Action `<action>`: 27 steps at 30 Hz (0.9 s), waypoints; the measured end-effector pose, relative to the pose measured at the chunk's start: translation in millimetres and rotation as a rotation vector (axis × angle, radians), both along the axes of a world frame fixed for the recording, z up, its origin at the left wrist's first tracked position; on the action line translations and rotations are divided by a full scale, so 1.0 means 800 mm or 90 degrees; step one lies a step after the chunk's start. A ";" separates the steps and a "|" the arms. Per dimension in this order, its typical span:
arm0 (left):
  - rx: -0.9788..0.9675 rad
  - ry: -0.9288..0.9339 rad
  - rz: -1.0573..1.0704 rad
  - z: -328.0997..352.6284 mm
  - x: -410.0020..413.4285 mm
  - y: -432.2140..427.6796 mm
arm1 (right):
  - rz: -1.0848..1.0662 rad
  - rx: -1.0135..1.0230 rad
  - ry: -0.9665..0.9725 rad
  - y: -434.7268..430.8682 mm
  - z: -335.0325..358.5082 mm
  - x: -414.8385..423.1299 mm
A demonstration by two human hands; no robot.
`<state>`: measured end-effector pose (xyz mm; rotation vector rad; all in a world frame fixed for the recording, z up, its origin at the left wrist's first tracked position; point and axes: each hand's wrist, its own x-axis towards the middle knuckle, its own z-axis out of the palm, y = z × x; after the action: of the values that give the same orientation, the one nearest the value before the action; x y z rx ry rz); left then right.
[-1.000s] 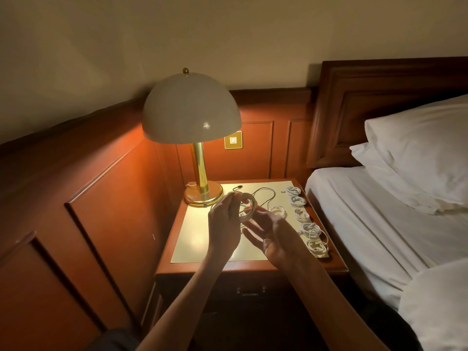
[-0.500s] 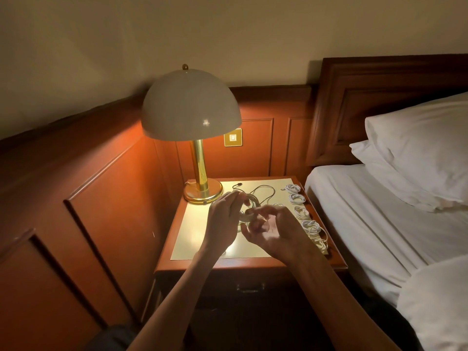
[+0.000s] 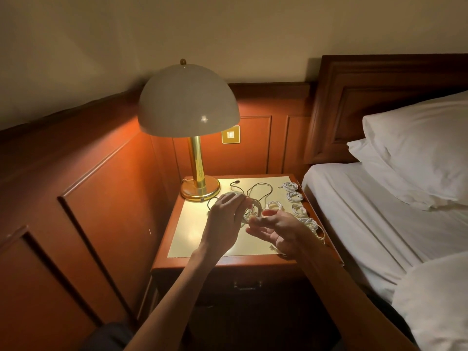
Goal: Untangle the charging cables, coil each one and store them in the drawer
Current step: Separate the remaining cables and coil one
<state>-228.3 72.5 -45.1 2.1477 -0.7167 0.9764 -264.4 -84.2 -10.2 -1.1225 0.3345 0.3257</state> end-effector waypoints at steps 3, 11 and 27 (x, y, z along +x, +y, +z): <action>0.010 0.006 0.039 -0.007 0.003 0.001 | 0.065 -0.082 0.017 -0.013 0.018 0.007; -0.214 0.357 -0.027 -0.004 -0.001 -0.025 | 0.073 -0.732 -0.258 -0.012 0.019 0.011; -0.623 0.939 -0.114 0.016 0.028 -0.038 | 0.015 -0.575 -0.360 0.001 -0.045 -0.004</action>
<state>-206.3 42.3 -32.5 1.2931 0.2961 -0.4404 -267.4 -83.7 -46.5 -2.0389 -0.0627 -0.1644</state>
